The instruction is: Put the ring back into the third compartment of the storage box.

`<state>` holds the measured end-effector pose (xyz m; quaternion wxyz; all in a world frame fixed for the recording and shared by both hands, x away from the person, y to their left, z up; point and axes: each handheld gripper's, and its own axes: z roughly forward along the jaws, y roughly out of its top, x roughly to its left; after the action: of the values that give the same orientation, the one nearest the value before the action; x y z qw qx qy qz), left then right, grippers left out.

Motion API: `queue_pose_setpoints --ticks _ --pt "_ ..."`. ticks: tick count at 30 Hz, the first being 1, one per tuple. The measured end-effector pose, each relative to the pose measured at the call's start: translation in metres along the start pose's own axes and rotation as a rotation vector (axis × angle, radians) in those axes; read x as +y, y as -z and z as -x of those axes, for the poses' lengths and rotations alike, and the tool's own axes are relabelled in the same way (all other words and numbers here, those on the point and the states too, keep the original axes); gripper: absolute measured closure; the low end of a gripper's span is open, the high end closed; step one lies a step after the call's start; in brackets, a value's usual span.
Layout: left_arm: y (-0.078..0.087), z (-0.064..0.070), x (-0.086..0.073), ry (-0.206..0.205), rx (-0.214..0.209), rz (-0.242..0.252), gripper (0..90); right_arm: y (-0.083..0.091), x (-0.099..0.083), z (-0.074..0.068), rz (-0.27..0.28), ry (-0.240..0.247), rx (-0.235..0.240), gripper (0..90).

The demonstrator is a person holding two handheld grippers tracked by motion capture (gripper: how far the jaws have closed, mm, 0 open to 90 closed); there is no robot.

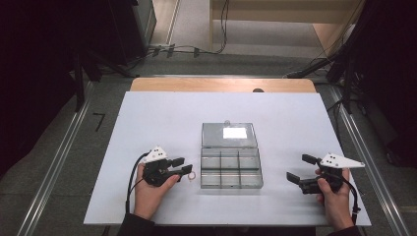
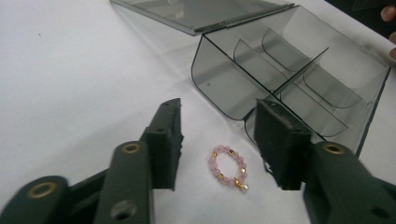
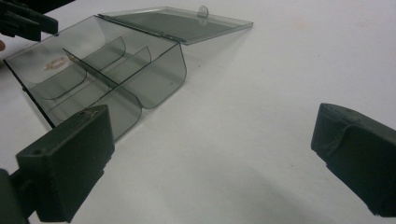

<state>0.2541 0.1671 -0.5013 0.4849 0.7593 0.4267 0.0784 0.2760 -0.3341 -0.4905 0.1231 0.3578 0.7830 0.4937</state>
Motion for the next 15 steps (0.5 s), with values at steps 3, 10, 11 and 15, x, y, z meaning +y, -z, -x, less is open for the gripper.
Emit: queue_pose_setpoints --ticks 3,10,11,15 --pt "-0.004 0.003 -0.001 -0.015 0.005 -0.029 61.2 0.002 -0.002 0.001 -0.004 -0.006 -0.003 0.0" --pt "-0.011 0.006 -0.003 -0.029 0.036 -0.083 70.6 0.007 -0.004 0.001 -0.005 -0.006 -0.015 0.0" --pt "-0.01 0.006 -0.003 -0.027 0.037 -0.084 71.1 0.008 -0.005 0.001 -0.007 -0.008 -0.018 0.0" --pt "-0.011 0.007 -0.004 -0.032 0.044 -0.098 73.2 0.01 -0.006 0.001 -0.006 -0.009 -0.021 0.0"
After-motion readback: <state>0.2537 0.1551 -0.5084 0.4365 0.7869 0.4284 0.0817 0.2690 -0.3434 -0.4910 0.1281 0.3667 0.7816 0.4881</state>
